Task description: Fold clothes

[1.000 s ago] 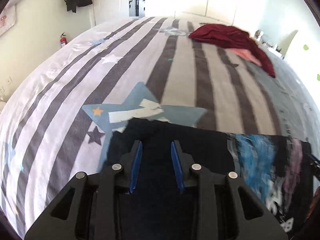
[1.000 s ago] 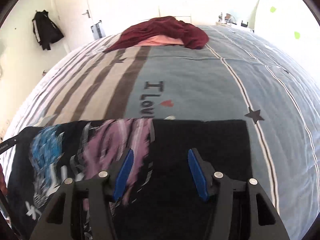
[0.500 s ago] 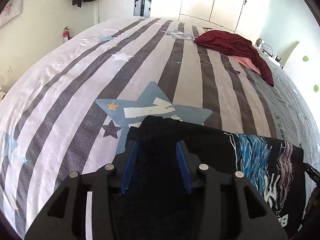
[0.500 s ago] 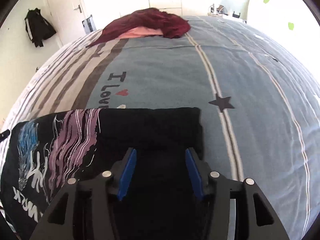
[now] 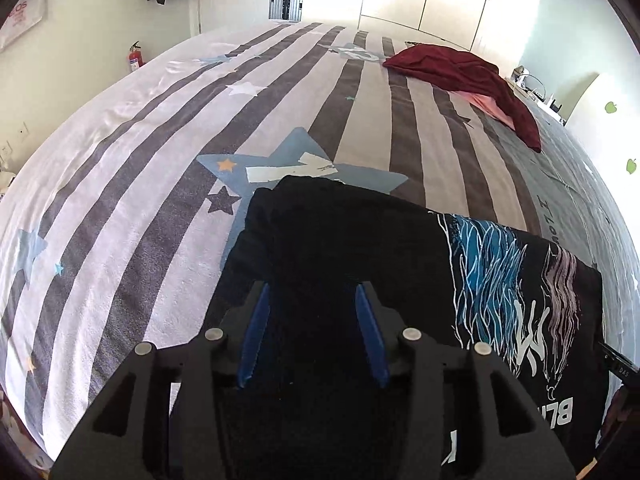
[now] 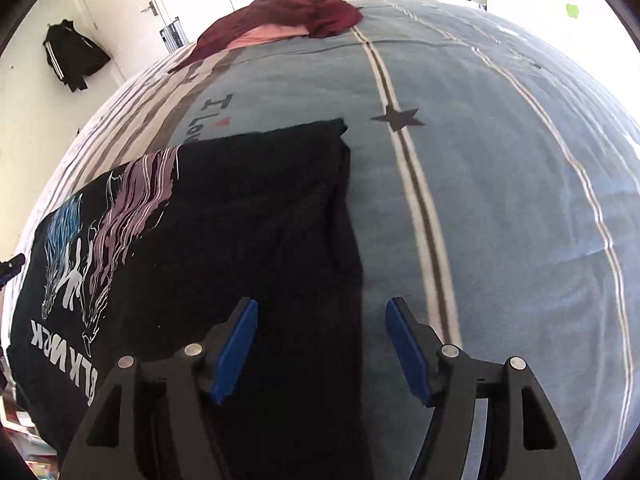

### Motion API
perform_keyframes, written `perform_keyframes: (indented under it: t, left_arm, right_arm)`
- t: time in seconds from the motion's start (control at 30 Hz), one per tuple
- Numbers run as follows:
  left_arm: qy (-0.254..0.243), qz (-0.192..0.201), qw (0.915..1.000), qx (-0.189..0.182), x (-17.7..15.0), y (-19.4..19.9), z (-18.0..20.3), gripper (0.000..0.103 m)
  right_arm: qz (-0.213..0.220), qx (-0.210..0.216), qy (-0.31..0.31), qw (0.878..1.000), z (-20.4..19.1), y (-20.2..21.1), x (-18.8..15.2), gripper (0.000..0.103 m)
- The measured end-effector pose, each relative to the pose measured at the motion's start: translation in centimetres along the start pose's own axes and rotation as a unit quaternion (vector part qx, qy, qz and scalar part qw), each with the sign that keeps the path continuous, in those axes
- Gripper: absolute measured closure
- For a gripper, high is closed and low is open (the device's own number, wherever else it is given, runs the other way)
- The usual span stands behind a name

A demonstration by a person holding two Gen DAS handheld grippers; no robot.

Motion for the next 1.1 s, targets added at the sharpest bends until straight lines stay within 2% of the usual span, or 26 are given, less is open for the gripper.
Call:
perform_keyframes:
  t: [0.1, 0.13, 0.2, 0.23, 0.27, 0.4, 0.53, 0.6, 0.73, 0.93, 1.0, 1.1]
  left_arm:
    - [0.014, 0.002, 0.9999, 0.0, -0.2, 0.6, -0.1, 0.061]
    - [0.017, 0.004, 0.9998, 0.0, -0.1, 0.8, -0.3, 0.061]
    - [0.022, 0.009, 0.9997, -0.001, 0.0, 1.3, -0.9, 0.061]
    - [0.024, 0.01, 0.9997, -0.002, 0.1, 1.6, -1.3, 0.061]
    - [0.027, 0.012, 0.9996, -0.004, 0.2, 1.7, -1.7, 0.061]
    - [0.038, 0.017, 0.9991, -0.012, 0.7, 2.5, -4.1, 0.061]
    - [0.049, 0.019, 0.9984, -0.021, 1.4, 3.4, -7.4, 0.061]
    - [0.059, 0.022, 0.9976, -0.027, 2.0, 4.0, -9.4, 0.061]
    - [0.071, 0.022, 0.9963, -0.042, 3.4, 5.6, -13.0, 0.061]
    - [0.061, 0.029, 0.9963, -0.053, 4.6, 7.7, -17.5, 0.061]
    - [0.059, 0.024, 0.9967, -0.05, 4.4, 7.6, -18.8, 0.061]
    - [0.061, 0.019, 0.9969, -0.046, 3.6, 7.4, -20.4, 0.061]
  right_arm:
    - [-0.011, -0.001, -0.004, 1.0, 0.0, -0.4, -0.5, 0.043]
    - [-0.013, 0.002, -0.008, 1.0, 0.2, -0.4, -0.5, 0.047]
    - [-0.022, 0.015, -0.018, 0.999, 0.5, -0.3, -0.4, 0.065]
    - [-0.031, 0.028, -0.014, 0.999, 0.1, -0.2, -0.4, 0.087]
    - [-0.039, 0.039, -0.009, 0.998, -0.3, -0.1, -0.5, 0.092]
    - [-0.023, 0.024, 0.024, 0.999, -3.6, 2.3, 0.2, 0.094]
    - [0.012, 0.029, 0.05, 0.998, -9.8, 6.3, 1.1, 0.094]
    - [0.026, 0.038, 0.063, 0.997, -14.0, 8.3, 1.3, 0.094]
    - [0.037, 0.076, 0.097, 0.992, -24.8, 10.1, 1.6, 0.094]
    - [0.03, 0.133, 0.117, 0.984, -40.9, 7.2, -0.5, 0.094]
    - [0.021, 0.148, 0.116, 0.982, -45.1, 5.6, -1.6, 0.094]
    - [0.011, 0.155, 0.11, 0.982, -49.2, 3.0, -2.8, 0.094]
Point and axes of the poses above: each gripper's, at about its wrist camera, not at the fingertips, and y roughly against the way its jaws point, z to its right, x to its top, the point moved 4 cm from there along -y, roughly the way its jaws point
